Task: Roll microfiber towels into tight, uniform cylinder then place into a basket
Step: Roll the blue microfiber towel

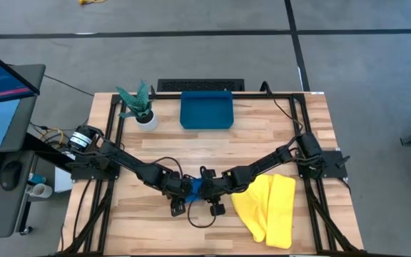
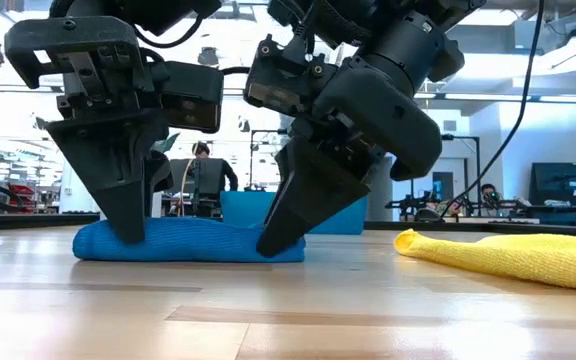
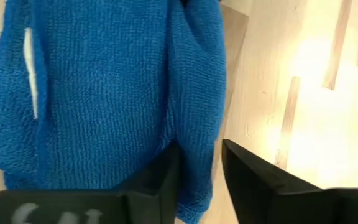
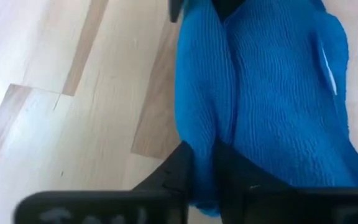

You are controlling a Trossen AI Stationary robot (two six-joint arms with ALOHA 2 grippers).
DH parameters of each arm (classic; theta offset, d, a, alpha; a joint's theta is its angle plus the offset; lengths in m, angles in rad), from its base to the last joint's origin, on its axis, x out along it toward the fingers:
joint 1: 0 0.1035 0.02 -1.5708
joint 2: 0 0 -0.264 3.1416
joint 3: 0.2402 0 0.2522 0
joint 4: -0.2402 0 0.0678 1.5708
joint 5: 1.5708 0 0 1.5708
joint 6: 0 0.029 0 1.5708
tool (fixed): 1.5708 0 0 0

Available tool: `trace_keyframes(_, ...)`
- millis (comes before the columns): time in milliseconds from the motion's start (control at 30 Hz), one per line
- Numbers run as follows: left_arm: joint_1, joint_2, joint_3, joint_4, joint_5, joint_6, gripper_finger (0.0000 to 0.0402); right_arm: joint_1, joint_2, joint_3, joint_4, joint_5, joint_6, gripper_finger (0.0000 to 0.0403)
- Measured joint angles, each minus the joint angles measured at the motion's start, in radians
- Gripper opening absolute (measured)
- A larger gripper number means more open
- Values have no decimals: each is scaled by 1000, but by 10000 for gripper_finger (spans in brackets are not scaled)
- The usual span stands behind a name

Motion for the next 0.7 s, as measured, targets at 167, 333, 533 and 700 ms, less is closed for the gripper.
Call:
trace_keyframes(167, -4, -1, 1, -4, 0, 11, 148, -4, -1, -1, -1, -2, 20, 31)
trace_keyframes(333, 0, -1, 0, -1, 2, 44, 154, -5, -1, -1, -1, -23, 20, 28)
trace_keyframes(533, -18, -42, -3, -30, -80, 69, 146, -4, -1, -1, -1, -32, 24, 35)
trace_keyframes(700, -47, -115, -3, -80, -141, 74, 144, -9, -1, -1, -1, -38, 28, 28)
